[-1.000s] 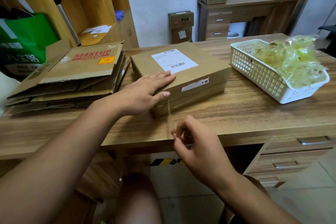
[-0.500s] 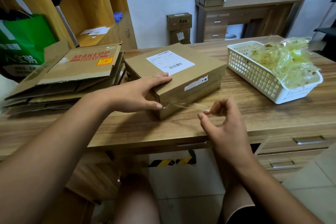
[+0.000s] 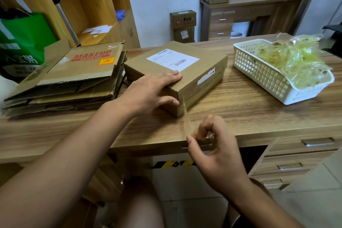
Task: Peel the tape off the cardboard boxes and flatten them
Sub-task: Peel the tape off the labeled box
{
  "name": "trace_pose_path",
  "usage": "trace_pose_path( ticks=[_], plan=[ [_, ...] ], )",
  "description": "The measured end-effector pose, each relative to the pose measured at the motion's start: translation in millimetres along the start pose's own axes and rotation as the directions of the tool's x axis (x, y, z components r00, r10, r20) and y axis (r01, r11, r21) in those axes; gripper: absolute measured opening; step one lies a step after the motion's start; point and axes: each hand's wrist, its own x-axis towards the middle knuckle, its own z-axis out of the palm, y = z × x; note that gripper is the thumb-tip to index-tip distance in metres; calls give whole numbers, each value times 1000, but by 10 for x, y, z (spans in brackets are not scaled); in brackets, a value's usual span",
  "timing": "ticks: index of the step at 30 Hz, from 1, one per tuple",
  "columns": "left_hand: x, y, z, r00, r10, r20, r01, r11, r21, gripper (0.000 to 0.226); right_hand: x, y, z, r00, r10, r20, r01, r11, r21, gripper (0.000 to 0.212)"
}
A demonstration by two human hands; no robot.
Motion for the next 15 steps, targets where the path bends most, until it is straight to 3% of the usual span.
trace_pose_path(
  ticks=[5,9,11,15],
  plan=[
    [41,35,91,994,24,-107,-18,998,58,79,-40,-155,27,988,-146,59,143,988,55,22],
    [109,104,140,993,1,-120,16,989,144,80,-62,-332,93,933,-320,165,308,947,94,23],
    [122,111,127,996,-17,-83,27,991,128,78,-15,-301,71,944,-291,156,280,956,89,18],
    [85,78,64,1000,-18,-17,19,998,67,66,199,-81,-134,996,-62,59,57,995,84,12]
  ],
)
